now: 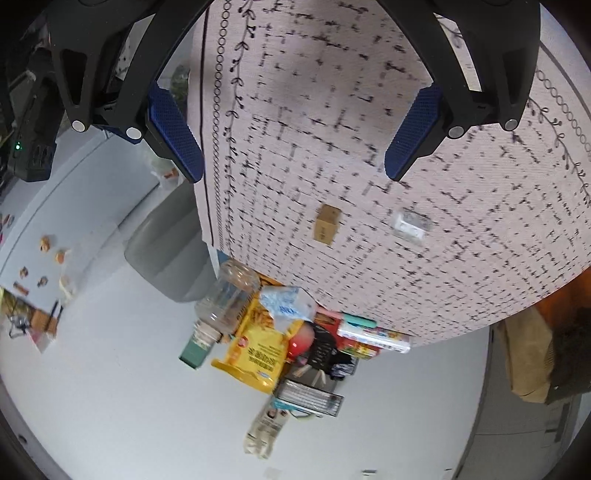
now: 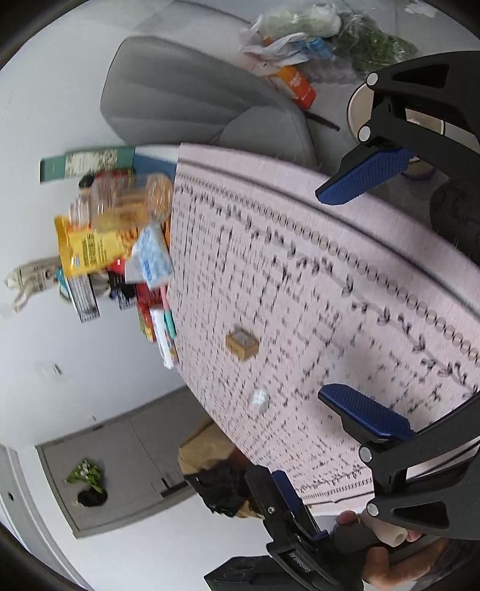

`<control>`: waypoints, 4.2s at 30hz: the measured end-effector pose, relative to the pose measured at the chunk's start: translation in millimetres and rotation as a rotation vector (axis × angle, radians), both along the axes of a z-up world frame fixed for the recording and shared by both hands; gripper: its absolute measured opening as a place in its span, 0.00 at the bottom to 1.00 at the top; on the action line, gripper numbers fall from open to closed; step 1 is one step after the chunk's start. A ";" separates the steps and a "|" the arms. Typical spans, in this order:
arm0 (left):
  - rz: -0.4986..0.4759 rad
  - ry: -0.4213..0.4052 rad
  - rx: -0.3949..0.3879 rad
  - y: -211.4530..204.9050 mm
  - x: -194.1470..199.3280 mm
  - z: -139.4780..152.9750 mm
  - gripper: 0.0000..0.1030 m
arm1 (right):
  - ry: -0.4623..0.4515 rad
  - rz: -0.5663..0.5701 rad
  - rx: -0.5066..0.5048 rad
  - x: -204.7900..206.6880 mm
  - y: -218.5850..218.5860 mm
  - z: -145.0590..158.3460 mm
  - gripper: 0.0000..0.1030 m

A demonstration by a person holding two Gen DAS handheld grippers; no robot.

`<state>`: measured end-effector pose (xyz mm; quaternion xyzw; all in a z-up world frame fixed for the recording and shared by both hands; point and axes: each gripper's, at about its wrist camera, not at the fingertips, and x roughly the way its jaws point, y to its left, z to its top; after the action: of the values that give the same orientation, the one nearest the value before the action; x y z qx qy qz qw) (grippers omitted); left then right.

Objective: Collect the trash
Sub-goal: 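Grasp the white blister pack with the left tool while the right tool approaches the brown box, then grasp the small brown cardboard box with the right tool while the left tool holds the pack, then carry pack and box to the bin and open both tools over it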

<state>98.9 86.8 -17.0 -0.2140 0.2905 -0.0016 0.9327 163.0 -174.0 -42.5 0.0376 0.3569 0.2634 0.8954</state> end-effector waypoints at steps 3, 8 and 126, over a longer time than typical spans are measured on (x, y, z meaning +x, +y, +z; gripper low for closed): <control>0.020 -0.005 -0.010 17.7 -3.1 -1.7 0.94 | -0.013 0.023 0.003 -1.4 18.1 2.1 0.92; 0.057 0.013 -0.015 40.1 2.1 -7.7 0.94 | -0.008 0.038 0.007 5.9 43.2 0.8 0.92; -0.347 0.189 0.188 -218.7 135.5 -49.3 0.39 | 0.180 -0.413 0.111 55.7 -205.3 -75.3 0.26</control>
<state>234.4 -131.9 -66.3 -0.0720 0.4078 -0.1152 0.9029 218.7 -379.4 -117.8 0.1826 0.4050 0.0894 0.8914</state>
